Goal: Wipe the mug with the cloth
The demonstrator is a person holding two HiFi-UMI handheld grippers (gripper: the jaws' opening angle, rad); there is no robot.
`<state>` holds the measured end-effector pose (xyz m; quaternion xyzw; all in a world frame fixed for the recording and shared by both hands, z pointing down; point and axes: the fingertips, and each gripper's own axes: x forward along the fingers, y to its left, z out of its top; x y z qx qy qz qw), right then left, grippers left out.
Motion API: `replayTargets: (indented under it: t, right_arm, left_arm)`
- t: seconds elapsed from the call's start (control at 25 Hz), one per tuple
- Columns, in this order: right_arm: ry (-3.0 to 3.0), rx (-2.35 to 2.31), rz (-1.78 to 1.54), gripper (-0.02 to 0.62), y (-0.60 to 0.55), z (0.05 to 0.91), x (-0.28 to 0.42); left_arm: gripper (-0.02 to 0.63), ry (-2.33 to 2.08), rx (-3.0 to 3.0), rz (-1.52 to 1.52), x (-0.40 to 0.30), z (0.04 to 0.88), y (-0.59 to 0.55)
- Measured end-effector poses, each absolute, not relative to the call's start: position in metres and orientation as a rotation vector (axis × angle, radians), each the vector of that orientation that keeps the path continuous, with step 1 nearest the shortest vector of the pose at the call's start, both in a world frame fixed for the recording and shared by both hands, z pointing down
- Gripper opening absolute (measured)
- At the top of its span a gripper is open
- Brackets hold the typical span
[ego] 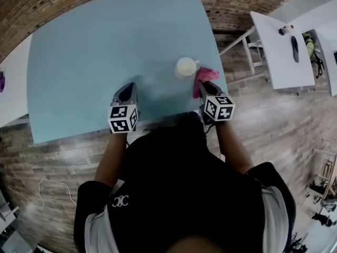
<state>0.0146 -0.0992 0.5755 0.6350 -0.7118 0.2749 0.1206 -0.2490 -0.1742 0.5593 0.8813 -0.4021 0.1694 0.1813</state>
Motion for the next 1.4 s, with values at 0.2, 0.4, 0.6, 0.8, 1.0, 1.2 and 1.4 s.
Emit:
replayTargets:
  t: [0.2, 0.4, 0.6, 0.8, 1.0, 1.2, 1.4]
  right_arm:
    - [-1.999, 1.969, 0.859, 0.038, -0.076, 0.564, -0.011]
    - [-2.025, 1.936, 0.84, 0.037, -0.071, 0.555, -0.037]
    - [-2.03, 1.914, 0.878, 0.036, -0.067, 0.558, -0.047]
    - [-2.024, 1.847, 0.889, 0.037, -0.062, 0.571, -0.049]
    - [-2.016, 1.81, 0.927, 0.037, -0.055, 0.58, -0.042]
    - [-2.014, 1.799, 0.97, 0.037, -0.061, 0.584, -0.04]
    - [-2.012, 1.773, 0.94, 0.037, -0.069, 0.586, -0.04]
  left_arm:
    - [0.006, -1.038, 2.505, 0.481, -0.268, 0.55, -0.17]
    - [0.006, -0.98, 2.526, 0.512, -0.267, 0.548, -0.168]
    - [0.006, -0.998, 2.555, 0.533, -0.262, 0.539, -0.169]
    - [0.006, -1.006, 2.514, 0.543, -0.256, 0.545, -0.177]
    - [0.006, -1.001, 2.519, 0.583, -0.25, 0.546, -0.172]
    - [0.006, -1.037, 2.483, 0.575, -0.256, 0.545, -0.174]
    - [0.006, -1.055, 2.465, 0.559, -0.255, 0.544, -0.177]
